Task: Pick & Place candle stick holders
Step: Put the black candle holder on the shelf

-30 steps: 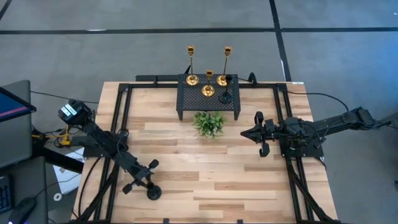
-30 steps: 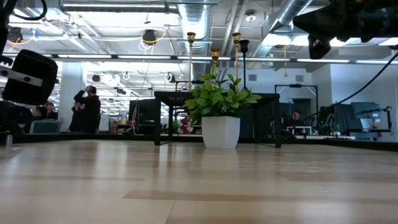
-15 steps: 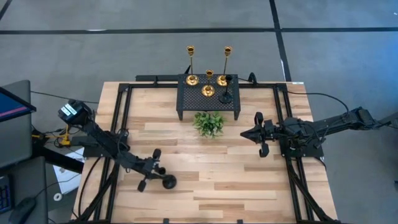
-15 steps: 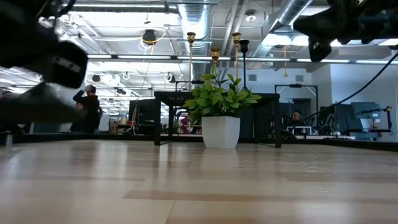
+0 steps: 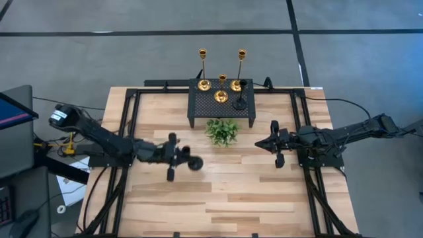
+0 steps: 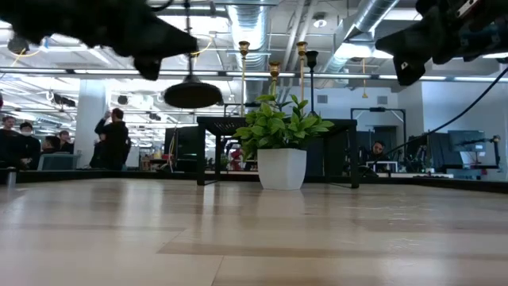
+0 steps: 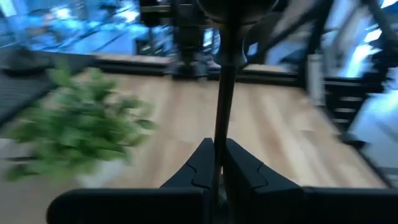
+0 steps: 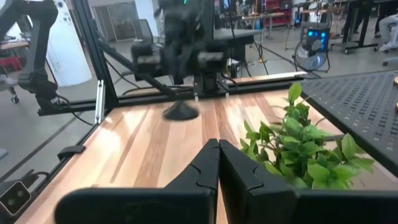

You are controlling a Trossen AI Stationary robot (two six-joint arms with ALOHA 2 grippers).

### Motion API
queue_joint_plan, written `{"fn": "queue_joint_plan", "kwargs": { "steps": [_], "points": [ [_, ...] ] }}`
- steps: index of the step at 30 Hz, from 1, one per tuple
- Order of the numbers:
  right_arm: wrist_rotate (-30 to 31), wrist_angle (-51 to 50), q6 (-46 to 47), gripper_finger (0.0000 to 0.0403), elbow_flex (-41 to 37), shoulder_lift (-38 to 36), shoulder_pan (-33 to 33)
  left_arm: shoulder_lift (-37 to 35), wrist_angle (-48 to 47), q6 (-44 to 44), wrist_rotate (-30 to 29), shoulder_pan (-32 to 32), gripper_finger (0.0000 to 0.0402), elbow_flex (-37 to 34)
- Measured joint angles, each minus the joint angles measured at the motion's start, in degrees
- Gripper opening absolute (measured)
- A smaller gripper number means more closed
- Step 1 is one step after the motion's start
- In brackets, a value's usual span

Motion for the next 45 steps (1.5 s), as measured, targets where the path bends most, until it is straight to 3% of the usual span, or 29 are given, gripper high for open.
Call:
{"fn": "queue_joint_plan", "kwargs": {
  "steps": [6,11,21,29,45],
  "points": [
    [-0.16,-0.69,-0.02,0.0,0.0,-0.02,0.0,-1.65,-17.45,2.29,0.03,10.52,0.0013,11.07],
    [-0.21,-1.07,-0.02,0.0,0.0,-0.01,-0.01,-0.25,-17.98,6.22,0.43,19.26,0.0013,16.49],
    [-0.22,-3.82,-0.04,0.0,0.0,-0.02,-0.02,5.22,-18.21,3.32,7.73,34.06,0.0013,21.86],
    [-0.23,-4.18,-0.04,0.0,0.0,-0.02,0.0,13.39,-18.24,4.41,9.91,38.12,0.0013,28.24],
    [-0.2,-5.36,-0.04,0.0,0.0,-0.01,0.0,14.53,-20.69,1.5,8.77,42.33,0.0012,29.2]
  ]
}}
